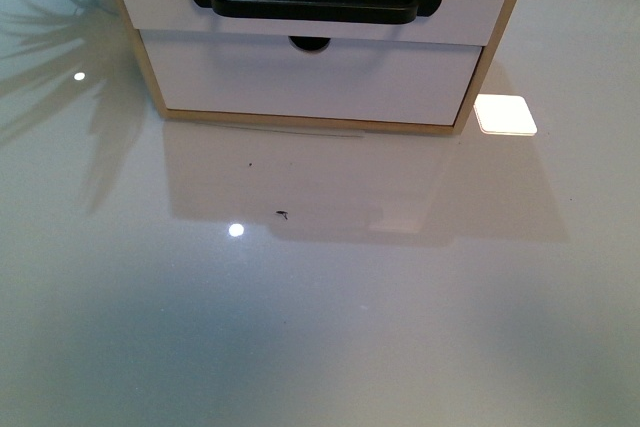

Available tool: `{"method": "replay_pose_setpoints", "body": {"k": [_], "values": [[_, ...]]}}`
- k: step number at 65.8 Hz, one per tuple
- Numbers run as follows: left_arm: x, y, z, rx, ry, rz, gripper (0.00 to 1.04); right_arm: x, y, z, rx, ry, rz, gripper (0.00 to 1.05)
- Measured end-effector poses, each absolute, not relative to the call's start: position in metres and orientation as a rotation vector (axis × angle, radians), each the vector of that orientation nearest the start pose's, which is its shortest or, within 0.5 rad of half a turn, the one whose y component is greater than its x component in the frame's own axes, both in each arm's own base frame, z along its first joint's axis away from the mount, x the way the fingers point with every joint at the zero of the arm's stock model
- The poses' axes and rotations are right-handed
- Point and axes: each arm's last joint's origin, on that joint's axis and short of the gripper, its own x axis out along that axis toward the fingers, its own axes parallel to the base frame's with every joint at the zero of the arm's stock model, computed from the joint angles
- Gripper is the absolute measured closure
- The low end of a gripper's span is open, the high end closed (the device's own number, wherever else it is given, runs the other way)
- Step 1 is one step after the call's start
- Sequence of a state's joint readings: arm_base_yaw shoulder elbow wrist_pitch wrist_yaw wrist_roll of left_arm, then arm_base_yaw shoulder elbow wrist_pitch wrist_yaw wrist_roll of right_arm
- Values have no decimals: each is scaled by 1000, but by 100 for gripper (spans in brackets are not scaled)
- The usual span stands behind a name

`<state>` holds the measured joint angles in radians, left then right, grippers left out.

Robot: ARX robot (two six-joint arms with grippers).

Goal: Pull drawer

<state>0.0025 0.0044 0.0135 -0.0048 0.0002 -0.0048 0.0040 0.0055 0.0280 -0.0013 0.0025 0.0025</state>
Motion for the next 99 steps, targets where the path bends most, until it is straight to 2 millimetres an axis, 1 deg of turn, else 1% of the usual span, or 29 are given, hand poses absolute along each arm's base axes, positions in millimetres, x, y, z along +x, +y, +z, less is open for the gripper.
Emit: {"method": "replay_pose_setpoints", "body": {"k": [65, 68, 71, 75, 79, 87, 93, 95, 99], "values": [[97, 0, 167, -4, -4, 1, 7, 96, 0, 173, 3, -21, 2, 9], [98, -1, 165, 40, 25, -34, 7, 97, 0, 171, -6, 17, -29, 9], [99, -2, 162, 84, 58, -70, 7, 98, 0, 168, -37, 139, -78, 9], [102, -5, 162, 121, 80, -114, 7, 101, 2, 165, -74, 255, -52, 9], [105, -9, 165, 158, 95, -192, 7, 105, 4, 167, -125, 310, 27, 9], [116, -18, 172, 242, 105, -359, 7, 117, 7, 180, -229, 357, 171, 9], [131, -23, 177, 268, 99, -474, 7, 129, 12, 190, -310, 386, 301, 9], [138, -26, 179, 279, 101, -530, 7, 136, 14, 194, -345, 391, 357, 9], [150, -30, 182, 302, 108, -611, 7, 147, 17, 201, -400, 396, 416, 9]]}}
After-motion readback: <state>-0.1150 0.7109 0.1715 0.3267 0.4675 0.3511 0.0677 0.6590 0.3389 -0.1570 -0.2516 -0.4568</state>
